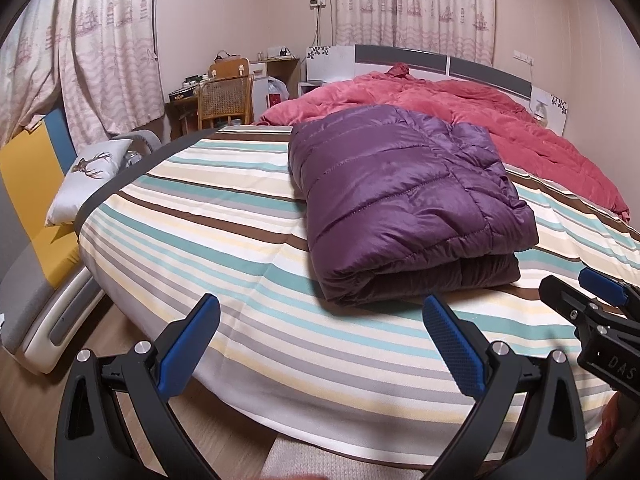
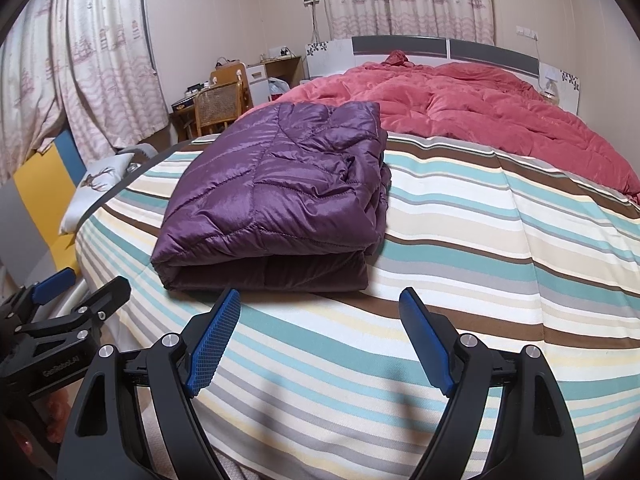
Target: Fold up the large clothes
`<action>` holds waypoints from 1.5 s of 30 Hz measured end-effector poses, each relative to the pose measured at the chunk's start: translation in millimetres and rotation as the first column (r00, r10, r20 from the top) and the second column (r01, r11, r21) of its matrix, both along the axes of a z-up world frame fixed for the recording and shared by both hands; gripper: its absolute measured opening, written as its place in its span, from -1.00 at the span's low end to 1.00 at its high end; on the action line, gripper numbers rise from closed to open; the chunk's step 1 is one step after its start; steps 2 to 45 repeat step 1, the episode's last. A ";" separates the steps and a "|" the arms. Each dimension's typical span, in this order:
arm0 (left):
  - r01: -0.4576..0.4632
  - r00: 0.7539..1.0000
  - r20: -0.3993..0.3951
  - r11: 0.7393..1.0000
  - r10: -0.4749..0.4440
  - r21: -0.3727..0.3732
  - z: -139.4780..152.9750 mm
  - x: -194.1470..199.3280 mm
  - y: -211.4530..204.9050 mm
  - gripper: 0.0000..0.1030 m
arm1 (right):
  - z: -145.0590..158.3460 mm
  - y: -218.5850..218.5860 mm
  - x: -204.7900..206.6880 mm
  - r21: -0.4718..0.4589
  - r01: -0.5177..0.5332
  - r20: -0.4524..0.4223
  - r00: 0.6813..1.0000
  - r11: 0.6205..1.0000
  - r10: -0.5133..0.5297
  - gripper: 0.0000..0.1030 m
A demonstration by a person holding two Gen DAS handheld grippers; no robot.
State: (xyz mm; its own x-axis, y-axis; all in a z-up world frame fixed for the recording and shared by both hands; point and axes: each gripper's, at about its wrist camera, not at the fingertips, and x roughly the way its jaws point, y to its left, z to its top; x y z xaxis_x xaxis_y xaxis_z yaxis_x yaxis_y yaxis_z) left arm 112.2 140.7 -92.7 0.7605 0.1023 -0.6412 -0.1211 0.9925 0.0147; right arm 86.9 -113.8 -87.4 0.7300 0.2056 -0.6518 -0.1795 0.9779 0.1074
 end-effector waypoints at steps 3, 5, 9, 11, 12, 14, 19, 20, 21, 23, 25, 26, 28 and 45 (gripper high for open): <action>-0.002 1.000 -0.004 1.000 0.002 0.000 0.0 1.4 1.9 0.96 | -1.6 -1.5 1.5 0.001 0.004 -0.005 1.000 1.000 -0.004 0.57; -0.002 1.000 -0.004 1.000 0.002 0.000 0.0 1.4 1.9 0.96 | -1.6 -1.5 1.5 0.001 0.004 -0.005 1.000 1.000 -0.004 0.57; -0.002 1.000 -0.004 1.000 0.002 0.000 0.0 1.4 1.9 0.96 | -1.6 -1.5 1.5 0.001 0.004 -0.005 1.000 1.000 -0.004 0.57; -0.002 1.000 -0.004 1.000 0.002 0.000 0.0 1.4 1.9 0.96 | -1.6 -1.5 1.5 0.001 0.004 -0.005 1.000 1.000 -0.004 0.57; -0.002 1.000 -0.004 1.000 0.002 0.000 0.0 1.4 1.9 0.96 | -1.6 -1.5 1.5 0.001 0.004 -0.005 1.000 1.000 -0.004 0.57; -0.002 1.000 -0.004 1.000 0.002 0.000 0.0 1.4 1.9 0.96 | -1.6 -1.5 1.5 0.001 0.004 -0.005 1.000 1.000 -0.004 0.57; -0.002 1.000 -0.004 1.000 0.002 0.000 0.0 1.4 1.9 0.96 | -1.6 -1.5 1.5 0.001 0.004 -0.005 1.000 1.000 -0.004 0.57; -0.002 1.000 -0.004 1.000 0.002 0.000 0.0 1.4 1.9 0.96 | -1.6 -1.5 1.5 0.001 0.004 -0.005 1.000 1.000 -0.004 0.57; -0.002 1.000 -0.004 1.000 0.002 0.000 0.0 1.4 1.9 0.96 | -1.6 -1.5 1.5 0.001 0.004 -0.005 1.000 1.000 -0.004 0.57; -0.002 1.000 -0.004 1.000 0.002 0.000 0.0 1.4 1.9 0.96 | -1.6 -1.5 1.5 0.001 0.004 -0.005 1.000 1.000 -0.004 0.57; -0.002 1.000 -0.004 1.000 0.002 0.000 0.0 1.4 1.9 0.96 | -1.6 -1.5 1.5 0.001 0.004 -0.005 1.000 1.000 -0.004 0.57; -0.002 1.000 -0.004 1.000 0.002 0.000 0.0 1.4 1.9 0.96 | -1.6 -1.5 1.5 0.001 0.004 -0.005 1.000 1.000 -0.004 0.57; -0.002 1.000 -0.004 1.000 0.002 0.000 0.0 1.4 1.9 0.96 | -1.6 -1.5 1.5 0.001 0.004 -0.005 1.000 1.000 -0.004 0.57; -0.002 1.000 -0.004 1.000 0.002 0.000 0.0 1.4 1.9 0.96 | -1.6 -1.5 1.5 0.001 0.004 -0.005 1.000 1.000 -0.004 0.57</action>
